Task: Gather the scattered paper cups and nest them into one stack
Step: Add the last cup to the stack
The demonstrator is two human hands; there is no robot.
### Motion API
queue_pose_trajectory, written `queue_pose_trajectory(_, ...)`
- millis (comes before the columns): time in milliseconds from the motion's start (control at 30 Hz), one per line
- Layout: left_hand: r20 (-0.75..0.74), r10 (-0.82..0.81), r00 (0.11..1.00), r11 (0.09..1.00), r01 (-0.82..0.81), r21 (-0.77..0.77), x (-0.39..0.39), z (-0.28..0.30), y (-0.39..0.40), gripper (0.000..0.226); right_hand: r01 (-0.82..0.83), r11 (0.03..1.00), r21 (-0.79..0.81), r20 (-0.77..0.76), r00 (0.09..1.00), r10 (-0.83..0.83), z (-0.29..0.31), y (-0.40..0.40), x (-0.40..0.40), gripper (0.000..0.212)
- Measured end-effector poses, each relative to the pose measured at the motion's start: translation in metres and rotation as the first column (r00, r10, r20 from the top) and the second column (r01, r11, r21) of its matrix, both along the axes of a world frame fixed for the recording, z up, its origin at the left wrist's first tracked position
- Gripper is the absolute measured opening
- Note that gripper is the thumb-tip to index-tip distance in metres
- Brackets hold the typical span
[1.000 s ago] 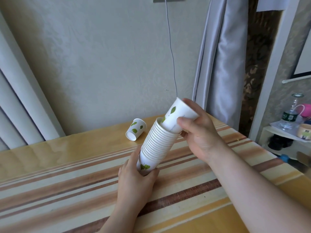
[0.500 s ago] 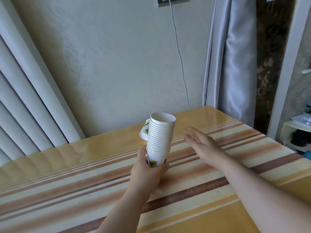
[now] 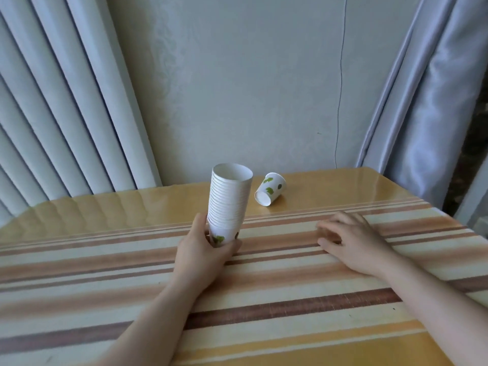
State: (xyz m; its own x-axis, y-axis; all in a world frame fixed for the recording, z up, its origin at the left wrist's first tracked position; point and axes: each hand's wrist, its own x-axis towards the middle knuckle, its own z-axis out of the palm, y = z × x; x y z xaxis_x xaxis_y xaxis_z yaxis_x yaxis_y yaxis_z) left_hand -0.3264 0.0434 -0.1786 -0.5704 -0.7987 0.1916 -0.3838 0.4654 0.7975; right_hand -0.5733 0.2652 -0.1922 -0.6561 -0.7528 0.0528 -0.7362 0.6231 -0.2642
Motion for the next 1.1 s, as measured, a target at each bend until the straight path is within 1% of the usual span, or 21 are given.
queue_pose_trajectory(67,-0.007,-0.018,1.000,1.000,0.017,-0.016,-0.002,-0.004,-0.004,0.051,0.049,0.999,0.014,-0.006,0.999,-0.049,0.010,-0.012,0.001,0.052)
queue_pose_trajectory(100,0.000,-0.027,1.000,0.999,0.027,-0.024,-0.002,-0.006,-0.006,0.051,0.092,0.996,-0.014,0.018,0.996,-0.091,0.017,-0.024,-0.001,0.052)
queue_pose_trajectory(133,0.002,-0.035,0.999,0.999,0.035,-0.030,-0.003,-0.007,-0.007,0.051,0.140,0.986,-0.089,0.074,0.988,-0.134,0.023,-0.040,-0.004,0.052)
queue_pose_trajectory(167,-0.001,-0.041,0.999,0.999,0.041,-0.032,-0.003,-0.008,-0.009,0.053,0.208,0.958,-0.198,0.170,0.970,-0.176,0.029,-0.059,-0.008,0.053)
queue_pose_trajectory(200,-0.008,-0.045,0.999,0.998,0.045,-0.031,-0.003,-0.009,-0.010,0.054,0.283,0.906,-0.314,0.286,0.938,-0.194,0.034,-0.080,-0.012,0.056)
queue_pose_trajectory(267,-0.025,-0.046,0.999,0.999,0.046,-0.023,-0.002,-0.010,-0.011,0.057,0.436,0.787,-0.437,0.517,0.837,-0.177,0.043,-0.125,-0.017,0.070)
queue_pose_trajectory(333,-0.030,-0.046,0.999,0.999,0.045,-0.017,-0.002,-0.011,-0.012,0.056,0.568,0.705,-0.425,0.691,0.707,-0.153,0.043,-0.162,-0.020,0.082)
queue_pose_trajectory(367,-0.030,-0.046,0.998,0.999,0.046,-0.013,-0.002,-0.012,-0.013,0.056,0.597,0.705,-0.382,0.723,0.668,-0.174,0.038,-0.175,-0.025,0.082)
queue_pose_trajectory(400,-0.032,-0.049,0.998,0.999,0.049,-0.007,-0.002,-0.012,-0.013,0.055,0.592,0.723,-0.356,0.732,0.658,-0.178,0.031,-0.186,-0.029,0.078)
queue_pose_trajectory(467,-0.040,-0.057,0.998,0.998,0.057,-0.004,-0.002,-0.012,-0.015,0.055,0.564,0.742,-0.362,0.724,0.671,-0.157,0.019,-0.198,-0.032,0.053)
queue_pose_trajectory(533,-0.045,-0.063,0.997,0.998,0.063,-0.005,-0.002,-0.012,-0.015,0.057,0.571,0.701,-0.427,0.755,0.652,-0.071,0.023,-0.193,-0.016,0.022)
queue_pose_trajectory(567,-0.045,-0.063,0.997,0.998,0.063,-0.009,-0.002,-0.012,-0.015,0.058,0.595,0.652,-0.469,0.790,0.613,0.008,0.029,-0.189,-0.004,0.012)
queue_pose_trajectory(633,-0.045,-0.067,0.997,0.998,0.066,-0.020,-0.002,-0.011,-0.014,0.057,0.696,0.491,-0.524,0.846,0.493,0.203,0.035,-0.177,0.009,0.008)
queue_pose_trajectory(667,-0.046,-0.071,0.996,0.997,0.070,-0.021,-0.002,-0.010,-0.014,0.056,0.757,0.380,-0.531,0.845,0.444,0.298,0.037,-0.169,0.015,0.011)
queue_pose_trajectory(733,-0.047,-0.081,0.996,0.996,0.080,-0.029,-0.003,-0.011,-0.013,0.055,0.829,0.191,-0.526,0.795,0.399,0.457,0.050,-0.152,0.028,0.025)
queue_pose_trajectory(800,-0.042,-0.088,0.995,0.995,0.086,-0.042,-0.003,-0.013,-0.014,0.054,0.846,0.070,-0.529,0.720,0.404,0.565,0.072,-0.137,0.038,0.037)
queue_pose_trajectory(867,-0.044,-0.099,0.994,0.994,0.097,-0.047,-0.002,-0.014,-0.014,0.055,0.810,0.013,-0.587,0.624,0.442,0.645,0.098,-0.122,0.049,0.034)
queue_pose_trajectory(900,-0.047,-0.105,0.993,0.994,0.103,-0.048,-0.002,-0.014,-0.014,0.056,0.772,0.004,-0.636,0.578,0.473,0.665,0.109,-0.117,0.054,0.034)
queue_pose_trajectory(967,-0.058,-0.115,0.992,0.992,0.112,-0.052,-0.001,-0.013,-0.013,0.060,0.642,0.037,-0.766,0.512,0.575,0.638,0.119,-0.113,0.063,0.042)
queue_pose_trajectory(1033,-0.074,-0.115,0.991,0.992,0.111,-0.063,-0.001,-0.013,-0.012,0.068,0.460,0.146,-0.876,0.459,0.701,0.546,0.119,-0.115,0.073,0.057)
queue_pose_trajectory(1100,-0.078,-0.124,0.989,0.990,0.117,-0.080,-0.002,-0.013,-0.012,0.073,0.323,0.256,-0.911,0.407,0.799,0.441,0.110,-0.120,0.073,0.067)
